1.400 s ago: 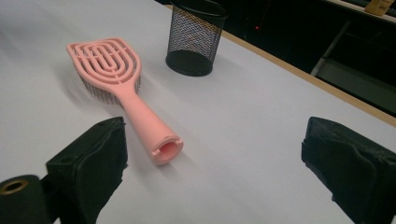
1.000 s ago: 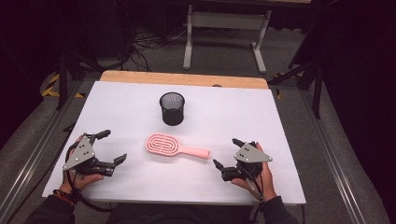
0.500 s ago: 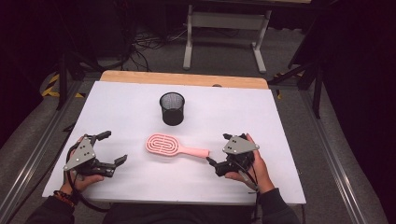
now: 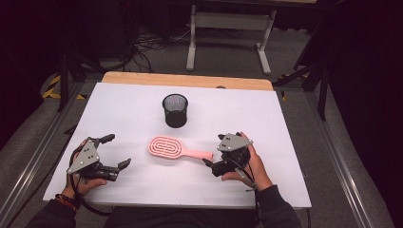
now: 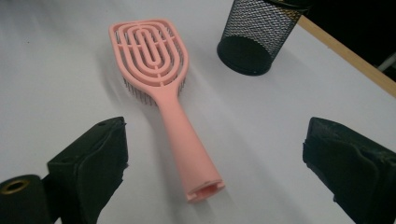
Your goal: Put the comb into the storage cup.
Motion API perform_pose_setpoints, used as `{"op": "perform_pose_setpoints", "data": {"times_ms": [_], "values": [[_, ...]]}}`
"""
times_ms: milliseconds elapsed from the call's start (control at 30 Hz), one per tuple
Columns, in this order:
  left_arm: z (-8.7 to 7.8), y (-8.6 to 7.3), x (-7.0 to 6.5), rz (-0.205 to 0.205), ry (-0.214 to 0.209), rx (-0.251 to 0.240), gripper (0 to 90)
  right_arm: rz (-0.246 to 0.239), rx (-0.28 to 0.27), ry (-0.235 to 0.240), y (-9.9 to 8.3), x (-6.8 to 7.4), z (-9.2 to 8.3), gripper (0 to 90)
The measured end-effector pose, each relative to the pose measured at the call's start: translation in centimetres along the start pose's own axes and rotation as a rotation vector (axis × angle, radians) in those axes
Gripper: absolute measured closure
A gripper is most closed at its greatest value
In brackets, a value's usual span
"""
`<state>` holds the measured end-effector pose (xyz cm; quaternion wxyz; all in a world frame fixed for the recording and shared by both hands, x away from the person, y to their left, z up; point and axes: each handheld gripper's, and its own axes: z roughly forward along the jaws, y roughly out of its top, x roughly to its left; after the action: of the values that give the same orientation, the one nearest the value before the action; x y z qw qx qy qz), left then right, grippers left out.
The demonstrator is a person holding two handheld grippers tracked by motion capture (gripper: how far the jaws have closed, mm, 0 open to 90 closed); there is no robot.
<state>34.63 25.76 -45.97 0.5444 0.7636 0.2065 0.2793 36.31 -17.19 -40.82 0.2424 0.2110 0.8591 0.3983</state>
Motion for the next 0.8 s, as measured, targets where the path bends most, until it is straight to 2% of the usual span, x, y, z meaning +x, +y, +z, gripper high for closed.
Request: {"op": "perform_pose_setpoints", "data": {"times_ms": [67, 167, 667, 800], "values": [[0.1, 0.0, 0.0, 0.004, 0.001, 0.001, 3.7, -0.007, 0.016, 0.025, 0.3, 0.0, 0.6, 7.4], [0.1, 0.0, 0.0, -0.002, -0.003, 0.001, 3.7, -0.024, 0.049, 0.070, 0.9, 0.3, 1.5, 12.8], [0.1, 0.0, -0.1, -0.009, -0.013, -0.001, 3.7, -0.100, 0.200, 0.153, 4.2, 0.4, 6.2, 15.2], [0.2, -0.1, -0.2, -0.005, -0.019, 0.004, 3.8, -0.125, 0.261, 0.184, 4.7, 0.7, 7.6, 15.8]]}}
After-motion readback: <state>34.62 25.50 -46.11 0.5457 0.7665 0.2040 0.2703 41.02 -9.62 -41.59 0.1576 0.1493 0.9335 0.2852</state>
